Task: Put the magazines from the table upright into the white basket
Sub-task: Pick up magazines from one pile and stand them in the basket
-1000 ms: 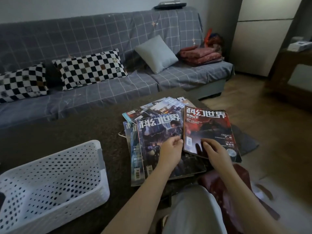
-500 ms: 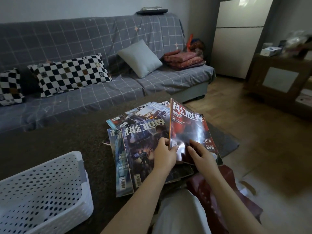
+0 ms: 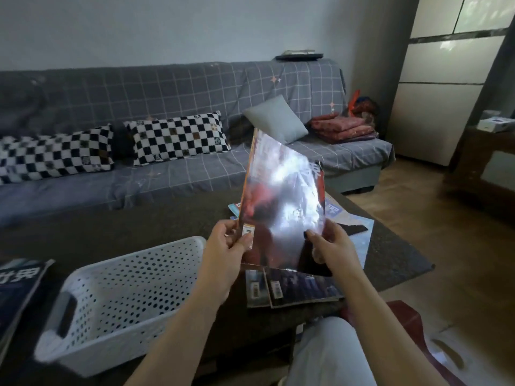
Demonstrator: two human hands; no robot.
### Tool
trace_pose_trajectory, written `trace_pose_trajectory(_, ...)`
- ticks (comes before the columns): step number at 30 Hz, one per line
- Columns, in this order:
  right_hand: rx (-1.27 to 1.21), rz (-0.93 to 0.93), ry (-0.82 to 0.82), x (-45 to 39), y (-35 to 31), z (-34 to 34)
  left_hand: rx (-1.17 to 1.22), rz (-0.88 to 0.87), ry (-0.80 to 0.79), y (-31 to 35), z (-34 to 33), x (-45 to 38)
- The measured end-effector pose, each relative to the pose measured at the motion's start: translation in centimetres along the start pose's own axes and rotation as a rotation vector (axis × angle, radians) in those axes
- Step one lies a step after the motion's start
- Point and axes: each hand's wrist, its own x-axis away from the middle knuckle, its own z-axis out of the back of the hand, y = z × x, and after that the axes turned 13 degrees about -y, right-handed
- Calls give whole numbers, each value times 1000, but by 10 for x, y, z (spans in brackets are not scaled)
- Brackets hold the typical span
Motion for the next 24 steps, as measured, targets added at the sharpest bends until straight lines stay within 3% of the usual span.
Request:
trace_pose_trajectory(4, -171, 23, -31, -3, -24, -43, 47, 5, 57, 14, 54, 22)
trace_pose_trajectory(8, -183, 56, -169, -5, -48, -87, 110, 42, 90, 25, 113, 39)
trace_pose_trajectory(12, -95, 73, -268, -6, -66, -133, 172, 69, 129, 32, 164, 47)
trace_pose_trajectory(18, 10, 42, -368, -12, -59, -196, 0, 129, 389, 20, 209, 61)
trace_pose_trajectory(24, 189, -97, -473, -16, -23, -224, -111, 313, 426, -7, 222, 70)
